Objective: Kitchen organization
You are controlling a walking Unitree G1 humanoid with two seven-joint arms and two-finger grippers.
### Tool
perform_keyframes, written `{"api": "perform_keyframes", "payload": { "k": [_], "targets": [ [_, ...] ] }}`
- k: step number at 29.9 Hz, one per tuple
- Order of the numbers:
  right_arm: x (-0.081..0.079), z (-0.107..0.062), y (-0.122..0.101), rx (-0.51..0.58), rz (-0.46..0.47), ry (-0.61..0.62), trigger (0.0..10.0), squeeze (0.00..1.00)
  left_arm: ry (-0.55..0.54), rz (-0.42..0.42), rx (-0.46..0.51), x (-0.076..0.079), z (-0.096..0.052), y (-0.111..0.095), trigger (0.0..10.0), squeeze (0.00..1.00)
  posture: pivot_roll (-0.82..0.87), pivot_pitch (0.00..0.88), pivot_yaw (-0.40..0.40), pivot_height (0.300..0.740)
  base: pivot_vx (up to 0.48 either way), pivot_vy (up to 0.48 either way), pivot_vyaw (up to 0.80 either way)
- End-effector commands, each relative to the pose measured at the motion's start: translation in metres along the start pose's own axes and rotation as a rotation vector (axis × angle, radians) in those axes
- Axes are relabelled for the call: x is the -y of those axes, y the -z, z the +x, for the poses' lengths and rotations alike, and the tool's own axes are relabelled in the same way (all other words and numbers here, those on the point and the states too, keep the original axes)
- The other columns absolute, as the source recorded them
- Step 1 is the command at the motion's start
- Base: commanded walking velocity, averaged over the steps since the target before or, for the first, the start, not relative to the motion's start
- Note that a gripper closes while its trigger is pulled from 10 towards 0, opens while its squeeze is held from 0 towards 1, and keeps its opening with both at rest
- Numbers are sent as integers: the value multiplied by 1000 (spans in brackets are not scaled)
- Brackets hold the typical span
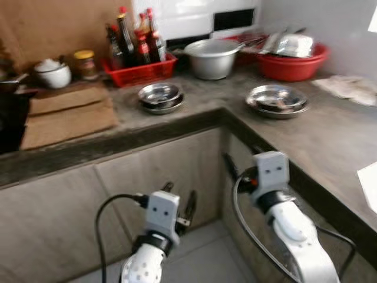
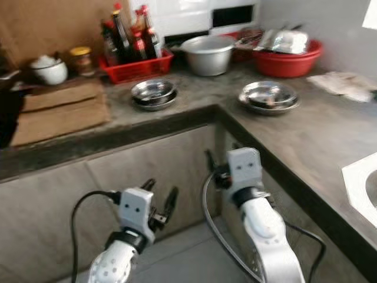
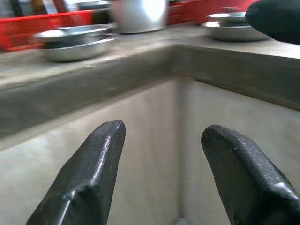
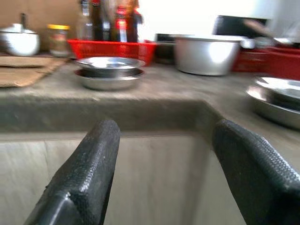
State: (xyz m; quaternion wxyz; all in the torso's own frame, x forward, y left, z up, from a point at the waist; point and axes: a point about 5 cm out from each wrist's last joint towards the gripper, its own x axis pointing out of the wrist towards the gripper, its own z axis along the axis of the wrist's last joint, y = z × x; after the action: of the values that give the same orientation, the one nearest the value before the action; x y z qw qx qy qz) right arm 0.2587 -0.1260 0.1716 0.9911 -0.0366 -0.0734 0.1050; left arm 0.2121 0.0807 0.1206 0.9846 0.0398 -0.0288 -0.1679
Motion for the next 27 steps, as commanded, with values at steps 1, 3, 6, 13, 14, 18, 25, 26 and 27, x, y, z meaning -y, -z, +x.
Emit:
{"api": "perform_keyframes", "payload": {
  "k": [1,3,6,13,14,18,25,26,27],
  "targets": [
    [-8,3,-6,24,20,-27,10000,0,-23,17,-11,-7,-2,1,10000,0,9,50,-3,740,398,0,800],
    [-9,4,-5,22,9,-30,10000,0,-24,16,-11,-7,-2,1,10000,0,12,50,-4,740,398,0,800],
    [-9,4,-5,21,22,-27,10000,0,-24,16,-11,-8,-2,1,10000,0,11,50,-3,740,399,0,798],
    [-8,6,-5,25,32,-21,10000,0,-25,16,-12,-8,-1,1,10000,0,13,46,-2,740,397,0,127],
    [-8,6,-5,26,33,-21,10000,0,-25,16,-12,-8,-1,2,10000,0,13,46,-1,740,398,0,0],
    [-7,7,-6,32,34,-19,10000,0,-26,16,-11,-8,-1,2,10000,0,13,43,-3,740,396,0,0],
    [-5,10,-10,51,37,-30,10000,0,-45,9,-28,-10,-1,4,10000,0,13,37,-3,740,196,0,0],
    [-5,10,-10,51,37,-30,10000,0,-45,9,-28,-10,-1,4,10000,0,13,37,-3,740,0,0,0],
    [-3,11,-11,61,45,-40,10000,0,-41,10,-31,-9,-1,5,10000,0,13,35,-5,740,0,0,0]
  ]
}}
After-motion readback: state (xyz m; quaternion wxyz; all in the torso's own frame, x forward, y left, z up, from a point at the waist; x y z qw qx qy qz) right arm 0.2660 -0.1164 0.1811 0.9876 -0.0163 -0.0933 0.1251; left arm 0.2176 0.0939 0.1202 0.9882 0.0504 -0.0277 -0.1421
